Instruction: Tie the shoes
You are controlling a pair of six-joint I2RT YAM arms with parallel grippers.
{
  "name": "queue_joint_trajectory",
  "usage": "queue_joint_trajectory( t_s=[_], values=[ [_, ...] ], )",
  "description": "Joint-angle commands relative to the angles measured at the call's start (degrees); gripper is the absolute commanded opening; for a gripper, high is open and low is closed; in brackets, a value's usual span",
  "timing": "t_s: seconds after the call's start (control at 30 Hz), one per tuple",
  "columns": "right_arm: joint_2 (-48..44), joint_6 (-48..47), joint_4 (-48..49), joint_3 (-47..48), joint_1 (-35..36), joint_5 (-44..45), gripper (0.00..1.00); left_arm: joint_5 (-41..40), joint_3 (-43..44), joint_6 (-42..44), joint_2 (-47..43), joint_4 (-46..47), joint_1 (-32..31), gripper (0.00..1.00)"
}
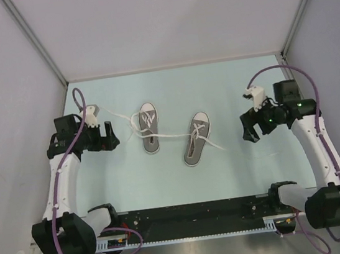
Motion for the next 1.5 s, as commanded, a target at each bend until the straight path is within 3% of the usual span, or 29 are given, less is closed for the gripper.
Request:
queue_joint_trajectory(
  t_s=[0.0, 0.13, 0.2, 0.3, 0.33, 0.53, 1.0, 1.37, 1.47],
  values=[
    [-1.9, 5.2, 7.0, 0.6, 15.8, 2.8, 0.99, 2.1, 2.8, -0.2, -2.5, 0.4, 0.5, 1.0],
    [4.0, 8.1, 10.8, 1.6, 23.9, -2.2, 0.92, 5.5, 3.7, 0.2, -2.1, -1.0, 0.4, 1.0],
    [6.4, 9.4, 14.8, 1.7, 34.0, 1.1, 0.89, 5.6, 3.6, 0.8, -1.8, -1.4, 0.5, 1.0],
    [10.6, 10.0, 19.6, 2.3, 46.4, 6.3, 0.76, 5.7, 3.7, 1.4, -1.6, -2.5, 0.5, 1.0],
    [12.2, 10.0, 19.7, 3.0, 48.1, 6.7, 0.69, 5.7, 4.2, 1.6, -1.7, -2.7, 0.5, 1.0],
    [20.1, 10.7, 22.0, 5.1, 57.1, 11.4, 0.58, 7.4, 4.0, 1.2, -2.2, -2.8, 0.4, 1.0],
    [29.2, 14.0, 22.9, 9.7, 59.2, 21.9, 0.53, 9.9, 3.6, 1.6, -2.2, -2.1, 0.4, 1.0],
    [31.8, 14.9, 19.0, 10.5, 59.3, 22.6, 0.52, 10.1, 4.5, 2.4, -1.3, -2.0, 0.4, 1.0],
    [32.8, 14.8, 17.7, 10.5, 59.3, 22.3, 0.46, 10.4, 4.5, 2.4, -0.9, -1.8, 0.5, 1.0]
  ],
)
